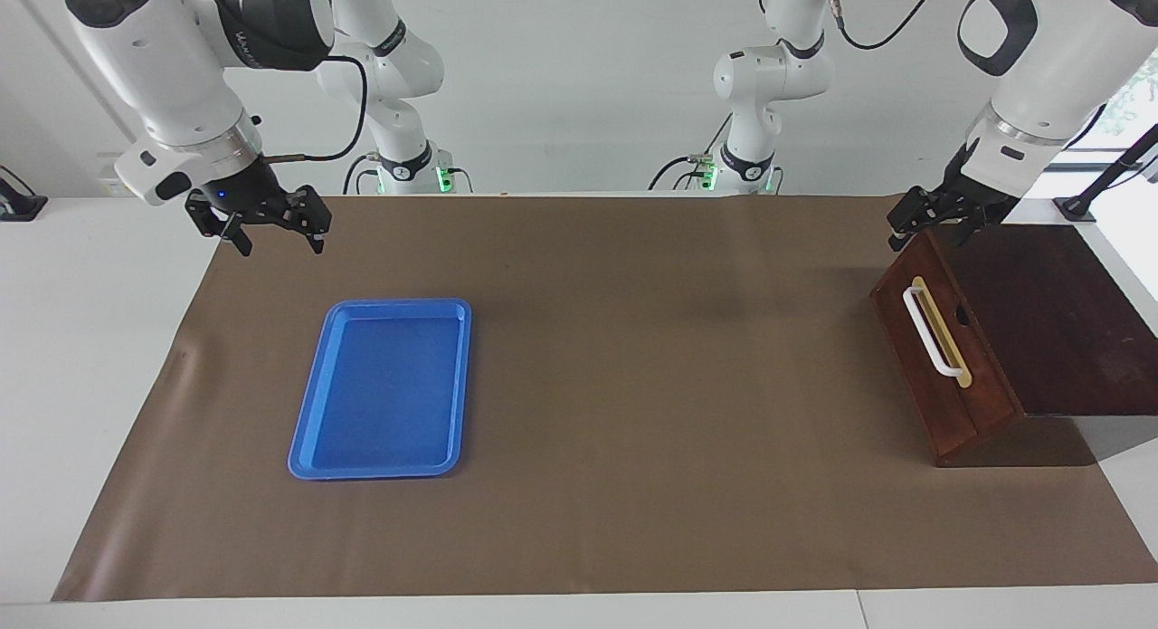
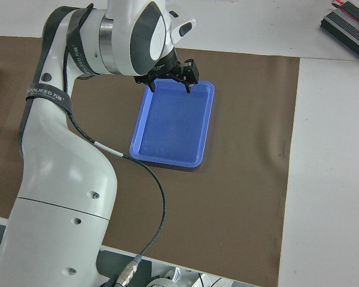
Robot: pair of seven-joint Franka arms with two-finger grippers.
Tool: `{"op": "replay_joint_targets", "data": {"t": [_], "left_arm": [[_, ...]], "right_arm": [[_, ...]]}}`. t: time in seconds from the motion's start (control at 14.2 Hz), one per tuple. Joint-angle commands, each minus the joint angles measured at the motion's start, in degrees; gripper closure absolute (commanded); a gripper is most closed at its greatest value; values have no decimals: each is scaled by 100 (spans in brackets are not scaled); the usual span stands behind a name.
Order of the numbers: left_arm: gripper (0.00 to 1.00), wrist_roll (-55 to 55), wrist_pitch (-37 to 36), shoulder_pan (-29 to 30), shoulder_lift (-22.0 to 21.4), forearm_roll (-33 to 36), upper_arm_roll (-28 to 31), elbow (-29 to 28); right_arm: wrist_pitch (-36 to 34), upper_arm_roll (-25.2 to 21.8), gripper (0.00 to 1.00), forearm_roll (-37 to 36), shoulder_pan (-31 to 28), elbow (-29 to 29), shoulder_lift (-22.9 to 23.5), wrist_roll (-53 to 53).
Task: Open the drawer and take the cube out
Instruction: 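Move the left gripper to the white drawer handle while the right gripper rises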
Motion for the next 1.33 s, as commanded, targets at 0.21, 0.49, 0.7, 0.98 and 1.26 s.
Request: {"op": "replay_joint_targets", "data": {"t": [0.21,0.49,0.7,0.98,1.26], "left_arm": [[0,-365,674,-459,256,830,27,-630],[0,-437,1491,-415,362,1392,27,-1263],[0,-437,1781,-372,538,1753,27,-1377],[0,-445,1932,-354,555,2042,36,-1562],[0,-445,2274,-240,547,2061,36,-1781]], "right_arm": [[196,57,0,-2,-91,-202,-106,756],[161,57,0,7,-65,-272,-63,2731],[187,110,0,7,14,-264,16,4601],[205,119,0,463,164,-255,140,6888],[-32,58,0,1697,-11,-255,157,7885]]}}
